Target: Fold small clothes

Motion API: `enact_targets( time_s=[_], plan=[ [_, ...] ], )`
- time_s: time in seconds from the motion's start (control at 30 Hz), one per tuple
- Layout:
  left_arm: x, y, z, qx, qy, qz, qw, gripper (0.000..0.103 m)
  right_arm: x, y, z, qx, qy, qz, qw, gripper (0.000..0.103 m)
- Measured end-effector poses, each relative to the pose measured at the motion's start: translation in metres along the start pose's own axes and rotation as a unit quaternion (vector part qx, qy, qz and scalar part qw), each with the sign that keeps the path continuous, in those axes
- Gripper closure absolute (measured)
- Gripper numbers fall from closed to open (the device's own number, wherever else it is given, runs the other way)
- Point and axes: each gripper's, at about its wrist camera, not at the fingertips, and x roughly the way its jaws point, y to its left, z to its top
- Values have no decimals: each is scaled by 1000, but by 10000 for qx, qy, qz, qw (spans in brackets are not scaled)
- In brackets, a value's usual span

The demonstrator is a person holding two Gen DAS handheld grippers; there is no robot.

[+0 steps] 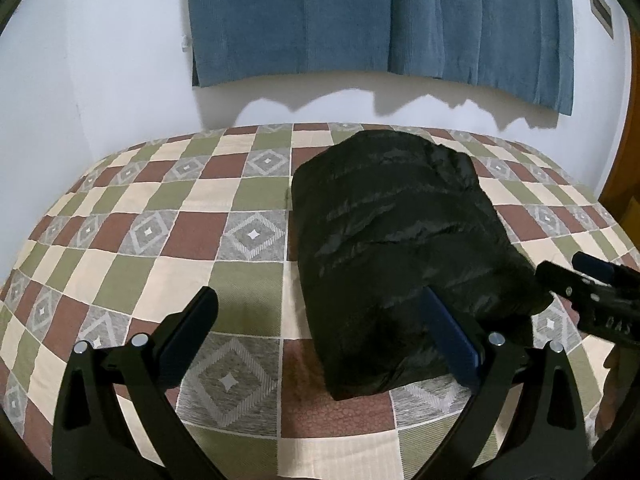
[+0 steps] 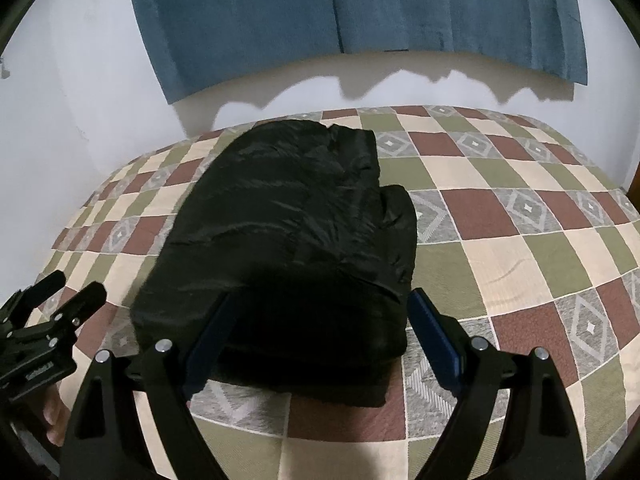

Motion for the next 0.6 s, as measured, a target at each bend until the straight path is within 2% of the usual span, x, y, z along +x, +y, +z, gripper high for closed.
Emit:
enact_targets(
  time_s=[0.33, 0.6],
  plan=[
    [-13, -1, 17, 27, -10, -212, 9998, 2, -12, 8, 7, -226, -84, 72, 9997, 17],
    [-11, -8, 25, 138, -34, -220, 9997, 2, -6, -4, 8, -86, -12, 4, 10000, 17]
  ],
)
